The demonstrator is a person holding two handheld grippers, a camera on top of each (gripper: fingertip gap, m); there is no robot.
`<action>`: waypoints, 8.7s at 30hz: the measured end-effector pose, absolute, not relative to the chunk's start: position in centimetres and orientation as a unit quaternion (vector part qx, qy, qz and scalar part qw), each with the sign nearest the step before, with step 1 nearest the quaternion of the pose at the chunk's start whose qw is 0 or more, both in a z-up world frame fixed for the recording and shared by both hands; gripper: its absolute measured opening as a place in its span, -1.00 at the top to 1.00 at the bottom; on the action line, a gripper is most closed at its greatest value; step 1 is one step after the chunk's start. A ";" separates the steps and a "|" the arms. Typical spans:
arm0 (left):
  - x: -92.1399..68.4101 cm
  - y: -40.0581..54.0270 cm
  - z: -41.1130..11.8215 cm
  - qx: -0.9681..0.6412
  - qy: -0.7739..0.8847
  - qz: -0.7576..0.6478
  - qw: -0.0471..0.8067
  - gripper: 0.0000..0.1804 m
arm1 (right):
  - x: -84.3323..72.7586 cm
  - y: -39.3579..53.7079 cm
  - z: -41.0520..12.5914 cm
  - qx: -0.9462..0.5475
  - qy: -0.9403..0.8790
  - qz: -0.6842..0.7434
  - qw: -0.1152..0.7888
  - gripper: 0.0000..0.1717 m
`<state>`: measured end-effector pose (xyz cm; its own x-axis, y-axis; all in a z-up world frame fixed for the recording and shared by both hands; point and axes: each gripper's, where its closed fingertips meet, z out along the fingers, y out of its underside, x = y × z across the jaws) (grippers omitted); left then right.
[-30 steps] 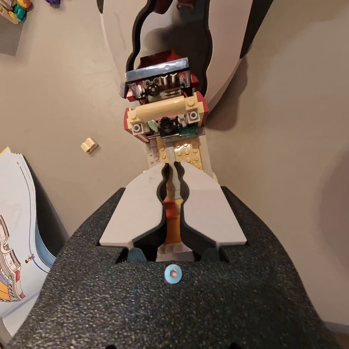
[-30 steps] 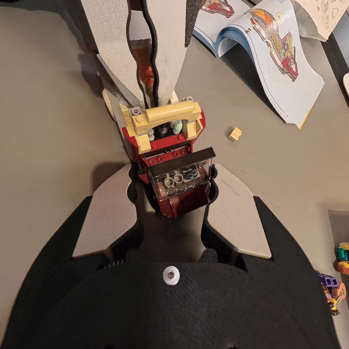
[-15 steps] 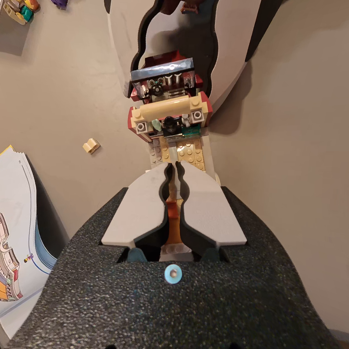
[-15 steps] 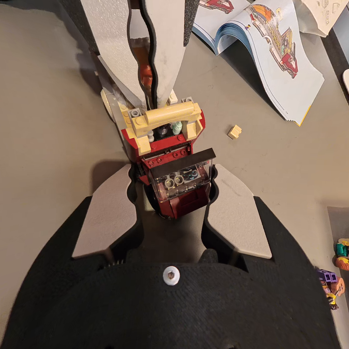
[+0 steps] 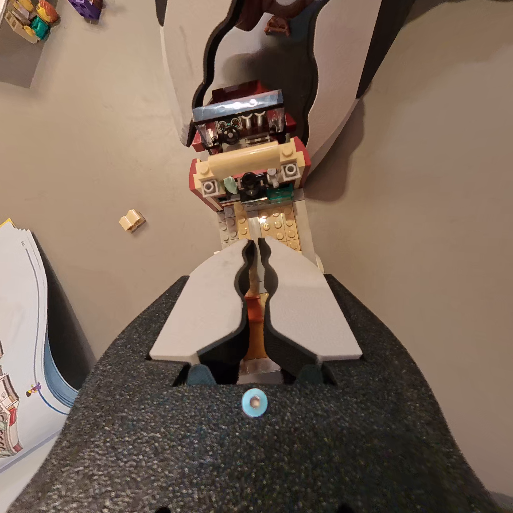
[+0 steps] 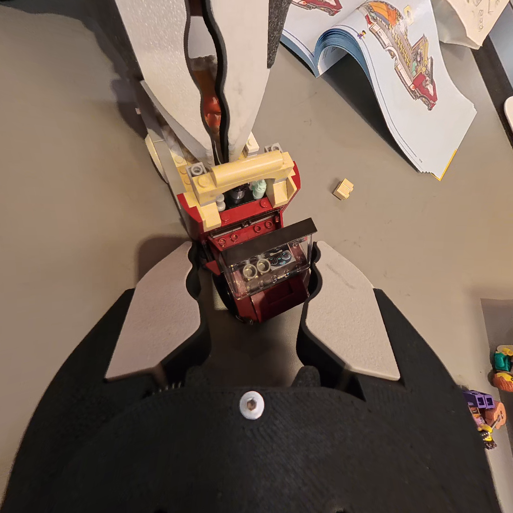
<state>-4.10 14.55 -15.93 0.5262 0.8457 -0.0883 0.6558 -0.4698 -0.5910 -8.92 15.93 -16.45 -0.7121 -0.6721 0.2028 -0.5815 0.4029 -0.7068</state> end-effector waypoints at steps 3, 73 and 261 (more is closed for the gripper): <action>-4.1 15.1 -15.9 -0.822 -0.458 0.162 0.298 1.00 | -8.8 16.1 -16.5 -0.380 0.834 -0.395 0.060 0.09; 12.5 -9.5 -15.2 -0.503 -0.774 0.298 0.242 0.15 | 6.5 14.9 -14.7 -0.299 0.828 -0.402 0.253 0.57; 14.8 -13.1 -6.3 -0.375 -0.722 0.482 0.323 0.18 | 2.4 -3.5 -14.7 -0.368 0.847 -0.381 -0.040 0.66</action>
<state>14.80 -13.06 -6.33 -0.5092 0.8542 0.1053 0.2299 0.2529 -0.9398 2.40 -3.49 -14.69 -0.7265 -0.5927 0.3476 -0.6532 0.4387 -0.6172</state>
